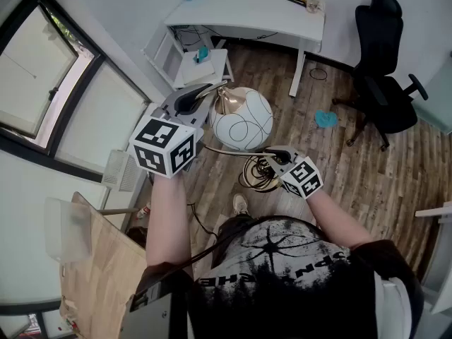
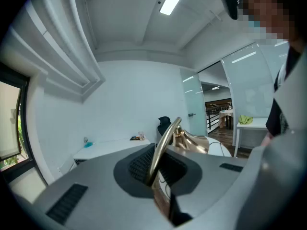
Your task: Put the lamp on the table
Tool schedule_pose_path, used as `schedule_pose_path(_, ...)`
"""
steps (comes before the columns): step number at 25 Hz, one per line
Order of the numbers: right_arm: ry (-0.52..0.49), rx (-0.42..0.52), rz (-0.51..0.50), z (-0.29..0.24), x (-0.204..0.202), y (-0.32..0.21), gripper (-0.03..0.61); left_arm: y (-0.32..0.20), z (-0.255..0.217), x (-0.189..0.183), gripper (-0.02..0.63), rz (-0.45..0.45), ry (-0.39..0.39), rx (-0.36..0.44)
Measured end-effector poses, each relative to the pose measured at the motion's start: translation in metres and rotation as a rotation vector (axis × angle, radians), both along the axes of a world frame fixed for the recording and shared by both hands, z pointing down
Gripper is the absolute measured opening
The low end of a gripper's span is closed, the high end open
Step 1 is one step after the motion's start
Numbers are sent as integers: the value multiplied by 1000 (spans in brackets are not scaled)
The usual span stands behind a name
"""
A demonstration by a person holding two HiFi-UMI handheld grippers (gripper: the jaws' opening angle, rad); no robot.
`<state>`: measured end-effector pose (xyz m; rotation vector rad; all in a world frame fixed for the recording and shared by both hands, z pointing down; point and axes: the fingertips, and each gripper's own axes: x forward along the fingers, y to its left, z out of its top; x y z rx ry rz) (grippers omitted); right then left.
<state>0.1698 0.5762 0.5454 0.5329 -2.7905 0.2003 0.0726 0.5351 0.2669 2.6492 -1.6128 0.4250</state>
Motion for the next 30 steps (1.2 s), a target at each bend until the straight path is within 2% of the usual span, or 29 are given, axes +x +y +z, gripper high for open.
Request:
schedule_pose_path(19, 3, 23, 12, -6, 11, -4, 17, -2, -4, 7, 18, -1, 14, 6)
schedule_pose_path(30, 30, -1, 59, 4, -12, -44, 17, -53, 9, -21, 18, 30, 33, -13)
